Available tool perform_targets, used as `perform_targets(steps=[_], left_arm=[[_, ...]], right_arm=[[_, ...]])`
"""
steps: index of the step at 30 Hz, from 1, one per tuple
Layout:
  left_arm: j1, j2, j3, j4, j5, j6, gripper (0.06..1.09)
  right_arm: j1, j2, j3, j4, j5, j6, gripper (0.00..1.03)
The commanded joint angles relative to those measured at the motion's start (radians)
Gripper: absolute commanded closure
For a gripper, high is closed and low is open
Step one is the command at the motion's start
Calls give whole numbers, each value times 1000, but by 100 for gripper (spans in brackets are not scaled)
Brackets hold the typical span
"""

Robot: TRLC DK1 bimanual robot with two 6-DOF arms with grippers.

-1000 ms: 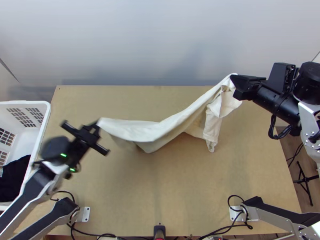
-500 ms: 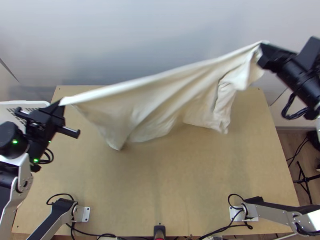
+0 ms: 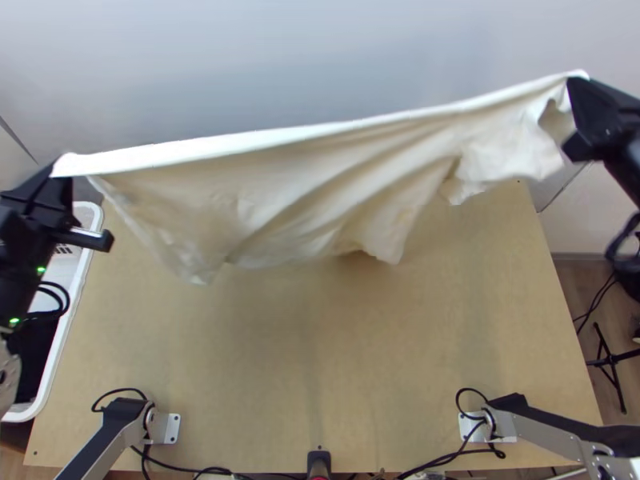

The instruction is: Fold the t-shirt

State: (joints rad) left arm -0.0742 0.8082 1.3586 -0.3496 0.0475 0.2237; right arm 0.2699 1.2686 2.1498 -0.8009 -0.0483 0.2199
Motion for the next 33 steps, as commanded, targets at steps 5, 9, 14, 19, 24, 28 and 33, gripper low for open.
perform_targets(steps=[5, 9, 14, 19, 24, 28, 33], left_arm=[[-18, -75, 112, -77, 5, -184, 105], [22, -104, 174, -77, -6, -234, 105], [54, -145, 220, -77, -6, -265, 105], [51, -195, 243, -88, 3, -284, 105], [50, -216, 201, -158, 6, -293, 105], [33, -270, 19, -161, 41, -274, 105], [22, -282, -213, -83, 43, -244, 105]], right_arm=[[49, -224, 39, -136, -120, 18, 100], [14, -290, 130, -124, -139, 42, 100], [-26, -345, 177, -40, -151, 81, 100], [-104, -374, 177, -46, -262, 159, 100], [-100, -364, 160, -113, -291, 165, 100], [-83, -379, 10, -205, -308, 122, 100], [-58, -448, -315, -196, -305, 52, 100]])
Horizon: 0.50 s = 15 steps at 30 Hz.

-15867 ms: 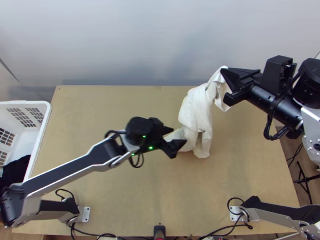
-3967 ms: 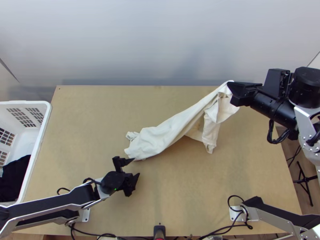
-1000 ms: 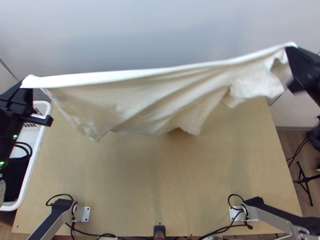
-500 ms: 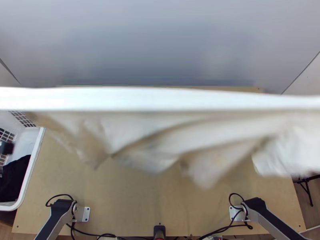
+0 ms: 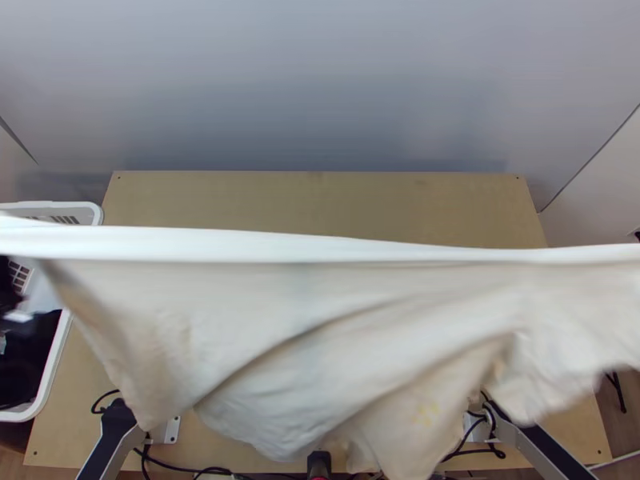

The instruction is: Fold the t-shirt

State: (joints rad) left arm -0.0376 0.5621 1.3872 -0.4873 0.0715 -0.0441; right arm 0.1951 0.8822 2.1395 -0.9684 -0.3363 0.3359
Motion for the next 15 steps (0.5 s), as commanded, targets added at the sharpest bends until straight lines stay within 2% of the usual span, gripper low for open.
perform_targets(steps=[1, 8, 12, 15], left_arm=[[-21, -39, -290, 76, 19, 35, 105], [-88, -5, -628, 291, 22, 95, 105], [-131, 78, -768, 457, 21, 135, 105], [-130, 188, -815, 575, 21, 155, 105]], right_arm=[[17, -80, -389, -20, -17, -84, 100], [15, -204, -1006, 212, -17, -124, 100], [6, -181, -1245, 405, -17, -135, 100], [1, -91, -1356, 553, -12, -146, 100]])
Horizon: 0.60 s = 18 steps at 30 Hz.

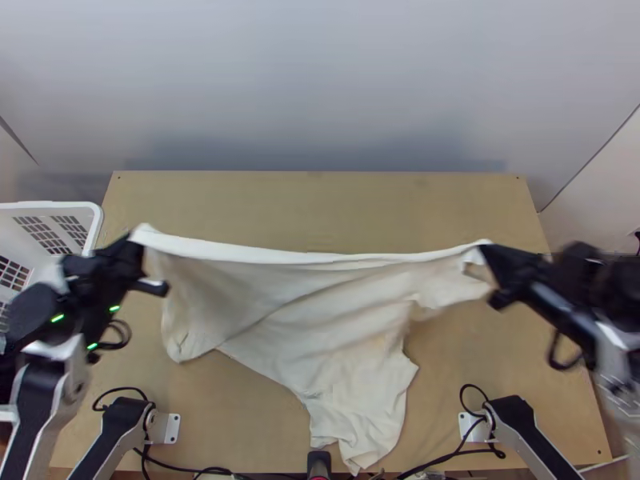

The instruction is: Fold the t-shirt

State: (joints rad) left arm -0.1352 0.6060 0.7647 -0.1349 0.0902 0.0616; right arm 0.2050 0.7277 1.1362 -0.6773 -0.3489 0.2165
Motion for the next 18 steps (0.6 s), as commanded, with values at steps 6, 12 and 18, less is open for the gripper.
perform_targets(steps=[6, 12, 18], left_arm=[[20, 486, -153, 491, -1, 132, 105], [63, 781, 22, 543, -1, 165, 105], [103, 997, 220, 577, -32, 164, 105]], right_arm=[[-65, 418, -334, 558, 34, -91, 100], [-79, 743, -119, 634, 77, -135, 100], [-81, 934, 63, 714, 153, -135, 100]])
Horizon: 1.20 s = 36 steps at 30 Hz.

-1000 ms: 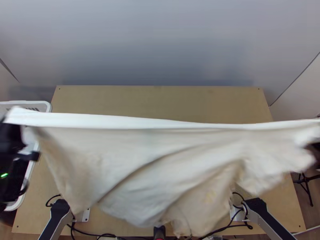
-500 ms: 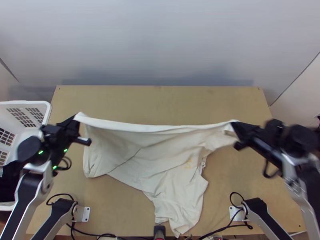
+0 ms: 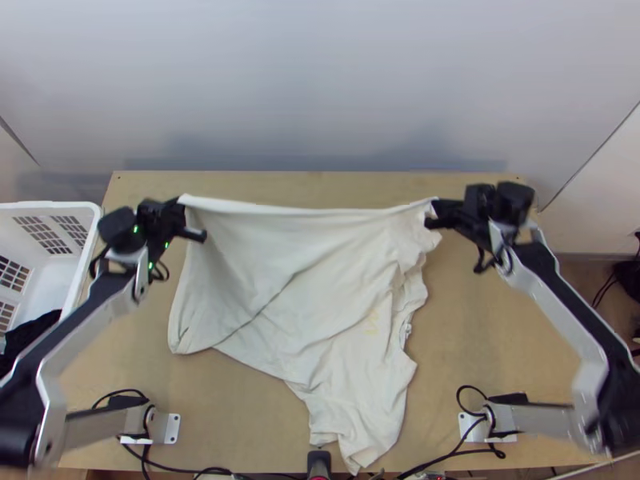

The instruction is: Fold the t-shirt

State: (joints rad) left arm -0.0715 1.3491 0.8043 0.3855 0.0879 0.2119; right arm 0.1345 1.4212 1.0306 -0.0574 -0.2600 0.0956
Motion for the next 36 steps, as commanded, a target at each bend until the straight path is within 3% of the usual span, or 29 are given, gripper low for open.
perform_targets(steps=[1, 9, 16, 25, 36], left_arm=[[42, 282, 213, 56, -36, 14, 105], [41, 432, 378, 56, -42, 52, 105], [29, 475, 378, 56, -51, 87, 105], [70, 398, 200, 98, -53, 175, 105], [118, 392, 110, 107, -40, 231, 105]], right_arm=[[-10, 266, 200, 94, 76, -14, 100], [8, 407, 379, 108, 143, -14, 100], [57, 375, 379, 45, 163, -16, 100], [191, 114, 112, -73, 246, -43, 100], [234, -94, -159, -124, 249, 0, 100]])
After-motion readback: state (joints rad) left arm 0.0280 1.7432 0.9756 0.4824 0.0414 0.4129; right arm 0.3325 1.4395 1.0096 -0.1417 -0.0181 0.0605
